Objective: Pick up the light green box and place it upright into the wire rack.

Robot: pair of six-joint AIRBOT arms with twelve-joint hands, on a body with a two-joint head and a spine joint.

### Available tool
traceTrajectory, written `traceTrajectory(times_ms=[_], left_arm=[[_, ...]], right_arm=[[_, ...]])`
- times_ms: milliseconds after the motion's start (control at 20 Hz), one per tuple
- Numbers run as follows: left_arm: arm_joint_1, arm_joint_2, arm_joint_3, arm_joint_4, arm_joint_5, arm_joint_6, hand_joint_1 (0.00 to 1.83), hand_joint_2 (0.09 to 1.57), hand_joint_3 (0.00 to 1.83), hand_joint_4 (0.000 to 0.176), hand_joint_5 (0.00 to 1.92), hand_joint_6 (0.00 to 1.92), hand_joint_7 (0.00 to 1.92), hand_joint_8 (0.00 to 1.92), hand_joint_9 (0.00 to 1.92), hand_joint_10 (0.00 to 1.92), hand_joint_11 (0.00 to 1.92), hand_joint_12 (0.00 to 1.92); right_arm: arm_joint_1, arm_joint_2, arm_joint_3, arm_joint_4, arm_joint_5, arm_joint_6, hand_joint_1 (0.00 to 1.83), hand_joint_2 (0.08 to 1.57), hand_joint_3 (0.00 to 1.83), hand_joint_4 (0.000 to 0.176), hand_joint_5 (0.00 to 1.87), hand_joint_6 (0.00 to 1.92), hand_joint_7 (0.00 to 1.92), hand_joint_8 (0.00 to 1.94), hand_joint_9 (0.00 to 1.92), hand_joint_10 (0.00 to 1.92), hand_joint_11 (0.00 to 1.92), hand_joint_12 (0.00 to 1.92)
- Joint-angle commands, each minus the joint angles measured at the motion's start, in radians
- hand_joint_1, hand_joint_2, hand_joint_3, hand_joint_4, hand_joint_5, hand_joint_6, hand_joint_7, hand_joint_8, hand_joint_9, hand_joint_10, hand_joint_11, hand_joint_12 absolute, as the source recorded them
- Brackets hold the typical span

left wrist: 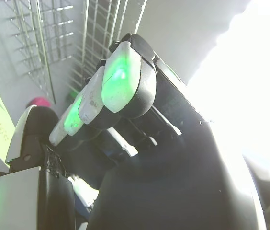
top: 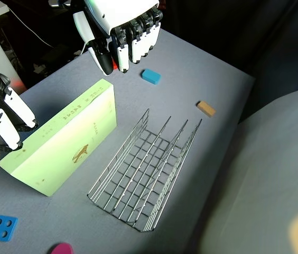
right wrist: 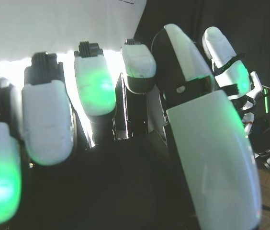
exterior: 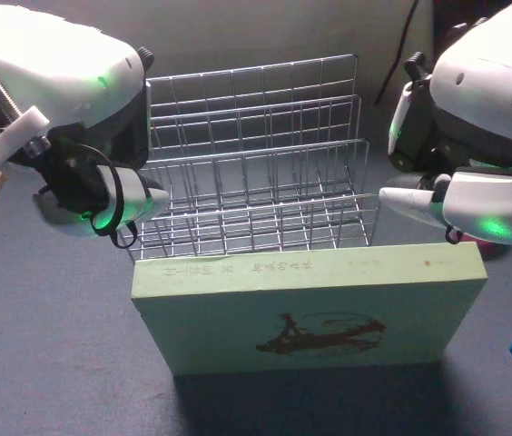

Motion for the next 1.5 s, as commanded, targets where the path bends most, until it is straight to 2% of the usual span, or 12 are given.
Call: traceTrajectory(times_ms=[0, 50, 500, 650, 850, 1050, 1250, 1450], left_arm=[[-0.012, 0.005, -0.003, 0.079, -0.010, 0.007, 0.13, 1.17, 0.07, 0.107, 0.20, 0.03, 0.14, 0.01, 0.13, 0.01, 0.00, 0.51], [-0.015, 0.005, -0.004, 0.079, -0.007, 0.007, 0.13, 1.20, 0.01, 0.107, 0.21, 0.01, 0.14, 0.00, 0.13, 0.00, 0.00, 0.51], [-0.018, 0.005, -0.005, 0.079, -0.004, 0.015, 0.13, 1.20, 0.00, 0.107, 0.21, 0.00, 0.14, 0.00, 0.14, 0.00, 0.00, 0.54], [-0.018, 0.009, -0.002, 0.079, -0.004, 0.021, 0.13, 1.20, 0.00, 0.107, 0.22, 0.01, 0.14, 0.00, 0.15, 0.01, 0.00, 0.54], [-0.018, 0.023, 0.003, 0.079, -0.009, 0.032, 0.13, 1.21, 0.00, 0.107, 0.23, 0.00, 0.14, 0.00, 0.14, 0.00, 0.00, 0.50], [-0.014, 0.054, 0.026, 0.079, -0.038, 0.043, 0.13, 1.21, 0.00, 0.107, 0.23, 0.00, 0.14, 0.00, 0.13, 0.00, 0.00, 0.49], [-0.015, 0.081, 0.054, 0.079, -0.071, 0.064, 0.13, 1.21, 0.00, 0.107, 0.23, 0.00, 0.15, 0.00, 0.13, 0.00, 0.00, 0.48], [-0.010, 0.114, 0.072, 0.079, -0.090, 0.073, 0.14, 1.21, 0.00, 0.107, 0.23, 0.00, 0.15, 0.00, 0.13, 0.00, 0.00, 0.47]], right_arm=[[0.011, -0.002, -0.005, -0.045, -0.016, 0.017, 0.00, 1.03, 0.06, 0.040, 0.10, 0.02, 0.14, 0.01, 0.09, 0.02, 0.00, 0.57], [0.013, -0.002, -0.005, -0.045, -0.025, 0.030, 0.00, 1.05, 0.01, 0.039, 0.10, 0.00, 0.15, 0.00, 0.10, 0.00, 0.00, 0.57], [0.026, -0.008, -0.030, -0.044, -0.061, 0.068, 0.00, 1.06, 0.01, 0.039, 0.11, 0.00, 0.15, 0.00, 0.11, 0.01, 0.00, 0.57], [0.056, -0.043, -0.032, 0.003, -0.096, 0.057, 0.08, 1.05, 0.00, 0.029, 0.09, 0.00, 0.14, 0.00, 0.10, 0.00, 0.00, 0.57], [0.046, -0.183, -0.026, 0.079, -0.261, -0.082, 0.40, 0.99, 0.00, 0.026, 0.07, 0.00, 0.12, 0.00, 0.10, 0.00, 0.00, 0.56], [0.049, -0.268, 0.012, 0.219, -0.290, -0.143, 0.73, 0.95, 0.00, 0.026, 0.11, 0.01, 0.15, 0.00, 0.10, 0.00, 0.00, 0.53], [0.062, -0.340, 0.068, 0.377, -0.320, -0.207, 0.80, 0.97, 0.00, 0.028, 0.12, 0.00, 0.12, 0.00, 0.08, 0.00, 0.00, 0.45], [0.071, -0.381, 0.107, 0.487, -0.320, -0.267, 0.82, 0.96, 0.00, 0.030, 0.12, 0.00, 0.12, 0.00, 0.08, 0.00, 0.00, 0.44]])
